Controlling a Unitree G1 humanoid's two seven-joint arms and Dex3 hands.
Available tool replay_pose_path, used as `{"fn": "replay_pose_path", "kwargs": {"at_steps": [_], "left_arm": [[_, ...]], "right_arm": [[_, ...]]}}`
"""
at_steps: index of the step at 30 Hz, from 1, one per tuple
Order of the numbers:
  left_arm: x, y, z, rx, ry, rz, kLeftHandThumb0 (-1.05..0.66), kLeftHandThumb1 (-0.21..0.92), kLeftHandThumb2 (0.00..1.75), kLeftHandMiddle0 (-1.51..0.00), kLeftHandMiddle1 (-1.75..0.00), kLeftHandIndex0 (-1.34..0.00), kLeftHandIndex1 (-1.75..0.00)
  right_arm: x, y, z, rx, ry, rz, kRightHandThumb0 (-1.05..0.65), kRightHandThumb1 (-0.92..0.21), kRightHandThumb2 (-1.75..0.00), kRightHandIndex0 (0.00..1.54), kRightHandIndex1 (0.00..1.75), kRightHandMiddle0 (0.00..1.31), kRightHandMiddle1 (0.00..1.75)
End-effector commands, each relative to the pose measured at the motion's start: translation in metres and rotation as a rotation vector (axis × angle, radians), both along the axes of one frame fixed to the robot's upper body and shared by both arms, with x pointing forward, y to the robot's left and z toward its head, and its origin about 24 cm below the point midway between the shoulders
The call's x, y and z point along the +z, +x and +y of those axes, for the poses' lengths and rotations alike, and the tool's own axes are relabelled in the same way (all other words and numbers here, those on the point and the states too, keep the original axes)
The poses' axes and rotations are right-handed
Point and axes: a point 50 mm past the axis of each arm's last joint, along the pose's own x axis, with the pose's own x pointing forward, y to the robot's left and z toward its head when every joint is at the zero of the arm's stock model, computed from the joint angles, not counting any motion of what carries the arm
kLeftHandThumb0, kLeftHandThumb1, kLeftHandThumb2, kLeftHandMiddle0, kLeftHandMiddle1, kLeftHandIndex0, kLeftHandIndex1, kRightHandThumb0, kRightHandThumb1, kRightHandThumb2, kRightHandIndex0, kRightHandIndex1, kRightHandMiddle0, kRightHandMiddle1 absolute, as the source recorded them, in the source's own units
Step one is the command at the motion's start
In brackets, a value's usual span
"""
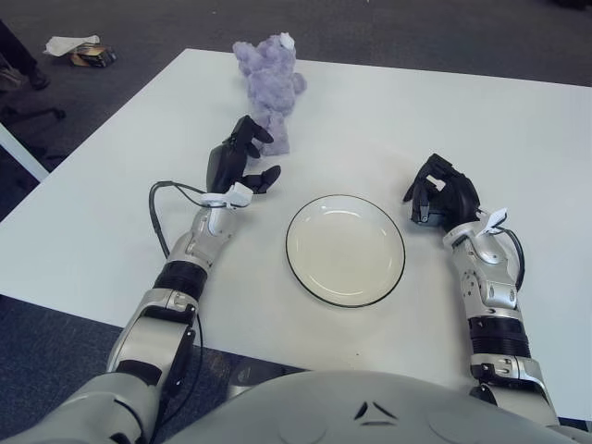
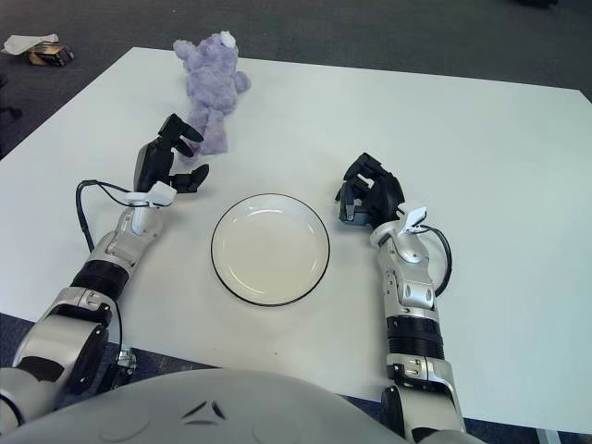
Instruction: Put the doll into the plate.
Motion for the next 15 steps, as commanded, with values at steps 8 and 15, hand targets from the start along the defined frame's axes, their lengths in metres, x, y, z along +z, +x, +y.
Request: {"fn": "replay_pose_path", "kwargs": {"at_steps": [8,15], "left_arm": [[-0.007,0.000,0.003,0.068,0.153,-0.052,-0.01,0.73,0.71,-0.44,-1.46,-0.21,-1.75],[0.005,0.001,-0.002,0.069,0.215,-0.101,-0.01,0.88,0.50,-0.33,-1.46,-0.18,-1.75]], "right_arm": [[-0.032,-0.006,0.002,0.003,0.012,0.158,-0.01,-0.15,-1.51,0.62,1.75,0.61,1.75],[-0.034,-0.005,0.002,0.017,0.002,0.159,-0.01,-0.15,-1.51,0.62,1.75,0.61,1.75]]}}
